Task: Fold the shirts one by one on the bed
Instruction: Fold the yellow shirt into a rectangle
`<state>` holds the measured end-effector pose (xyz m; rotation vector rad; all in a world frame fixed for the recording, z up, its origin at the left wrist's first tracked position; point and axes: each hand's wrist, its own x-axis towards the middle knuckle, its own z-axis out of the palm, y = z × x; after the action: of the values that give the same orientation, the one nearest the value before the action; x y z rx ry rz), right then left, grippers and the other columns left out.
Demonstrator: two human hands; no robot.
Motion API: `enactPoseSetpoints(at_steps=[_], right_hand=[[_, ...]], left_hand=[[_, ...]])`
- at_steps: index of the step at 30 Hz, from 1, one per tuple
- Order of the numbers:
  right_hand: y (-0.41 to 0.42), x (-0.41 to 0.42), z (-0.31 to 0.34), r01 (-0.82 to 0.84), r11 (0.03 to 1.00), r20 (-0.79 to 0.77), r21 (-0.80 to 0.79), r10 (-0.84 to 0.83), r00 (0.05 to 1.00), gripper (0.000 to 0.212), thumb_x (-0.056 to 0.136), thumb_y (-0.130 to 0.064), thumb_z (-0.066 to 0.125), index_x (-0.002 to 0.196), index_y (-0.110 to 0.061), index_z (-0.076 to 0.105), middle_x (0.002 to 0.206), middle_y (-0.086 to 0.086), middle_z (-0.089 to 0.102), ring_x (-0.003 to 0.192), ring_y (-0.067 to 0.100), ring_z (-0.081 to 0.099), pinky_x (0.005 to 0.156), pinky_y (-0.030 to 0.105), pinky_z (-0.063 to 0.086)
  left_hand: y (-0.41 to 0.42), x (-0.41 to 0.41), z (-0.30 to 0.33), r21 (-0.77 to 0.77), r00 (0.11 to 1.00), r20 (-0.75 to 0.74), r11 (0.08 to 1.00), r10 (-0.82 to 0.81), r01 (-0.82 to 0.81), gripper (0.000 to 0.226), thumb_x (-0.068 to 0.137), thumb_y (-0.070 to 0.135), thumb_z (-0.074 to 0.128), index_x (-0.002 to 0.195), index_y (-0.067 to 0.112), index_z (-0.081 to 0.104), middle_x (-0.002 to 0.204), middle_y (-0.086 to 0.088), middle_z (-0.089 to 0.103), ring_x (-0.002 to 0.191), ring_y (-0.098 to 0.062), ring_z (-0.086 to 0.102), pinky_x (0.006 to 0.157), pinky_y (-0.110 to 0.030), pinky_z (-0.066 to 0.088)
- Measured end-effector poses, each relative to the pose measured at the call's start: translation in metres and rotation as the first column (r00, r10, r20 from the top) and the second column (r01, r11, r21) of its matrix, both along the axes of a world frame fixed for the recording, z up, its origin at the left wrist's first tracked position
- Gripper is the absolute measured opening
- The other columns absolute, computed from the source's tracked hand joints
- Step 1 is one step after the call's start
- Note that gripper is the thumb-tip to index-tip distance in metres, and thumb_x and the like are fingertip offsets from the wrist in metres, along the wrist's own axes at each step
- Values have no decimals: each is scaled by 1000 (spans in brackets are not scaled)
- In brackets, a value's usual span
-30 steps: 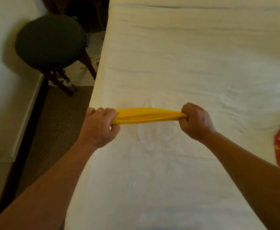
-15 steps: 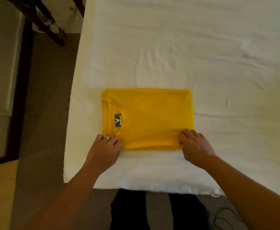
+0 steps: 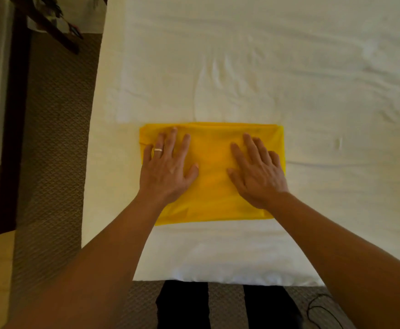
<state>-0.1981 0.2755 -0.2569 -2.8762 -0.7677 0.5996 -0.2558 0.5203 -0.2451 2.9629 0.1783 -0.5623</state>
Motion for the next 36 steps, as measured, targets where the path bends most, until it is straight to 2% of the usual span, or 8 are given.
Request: enactPoseSetpoints(at_steps=[4,9,13,17,23,27,31,36], right_hand=[[-12,4,-14,97,994,-59,-57,-100,993,72,96,-73,12,159,-42,0,170,-3,-7,156,27,2,120,55,16],[-25,6,-7,312,945,-133,97,-298,945,70,97,-67,20,158,-31,24,169,-2,4,153,23,8,119,49,14],[-36,8,-1,704,668,-205,240,-674,709,63,92,-51,40,141,-13,48,143,13,44,128,36,40,107,48,34],[-31,10,10,855,501,-329,136,-791,516,45,93,-34,54,133,-12,52,127,14,59,114,37,55,92,43,43],[-31,17,24,955,294,-629,45,-734,256,19,90,-26,63,104,-13,61,99,9,64,97,36,61,79,43,50],[-29,20,43,868,496,-562,16,-714,419,25,92,-26,62,112,-12,56,110,12,61,100,35,58,87,49,51],[-20,19,80,764,640,-494,78,-641,587,15,97,-24,57,106,-15,50,103,7,56,93,30,54,77,39,41],[-11,14,142,725,670,-436,159,-611,660,15,97,-23,59,108,-15,52,101,5,54,90,28,50,75,36,36]], left_hand=[[8,8,-14,68,997,-43,996,57,-54,76,96,69,28,160,29,19,169,-10,10,153,-35,17,116,-59,18],[-4,-7,-5,-83,888,175,905,426,-418,79,92,56,57,155,18,30,160,-17,31,143,-40,31,108,-57,28],[-1,-12,4,-359,470,47,454,881,-816,68,91,44,64,146,12,40,137,-14,50,122,-37,49,94,-47,41],[0,-4,12,-440,245,-212,131,946,-889,50,87,41,67,125,12,54,102,0,58,102,-29,59,78,-38,44],[19,5,26,-471,288,-589,-32,755,-881,52,85,43,77,127,17,60,118,-8,65,107,-33,60,96,-49,48],[14,-2,42,-530,340,-627,-64,701,-846,53,91,34,73,140,24,56,130,-6,64,115,-33,61,101,-53,48],[14,-6,78,-604,469,-512,86,720,-792,45,97,27,67,140,21,54,130,-4,61,114,-26,58,97,-41,46],[25,-12,146,-664,572,-410,197,710,-721,43,98,25,65,140,21,54,131,-4,61,114,-24,57,96,-38,44]])
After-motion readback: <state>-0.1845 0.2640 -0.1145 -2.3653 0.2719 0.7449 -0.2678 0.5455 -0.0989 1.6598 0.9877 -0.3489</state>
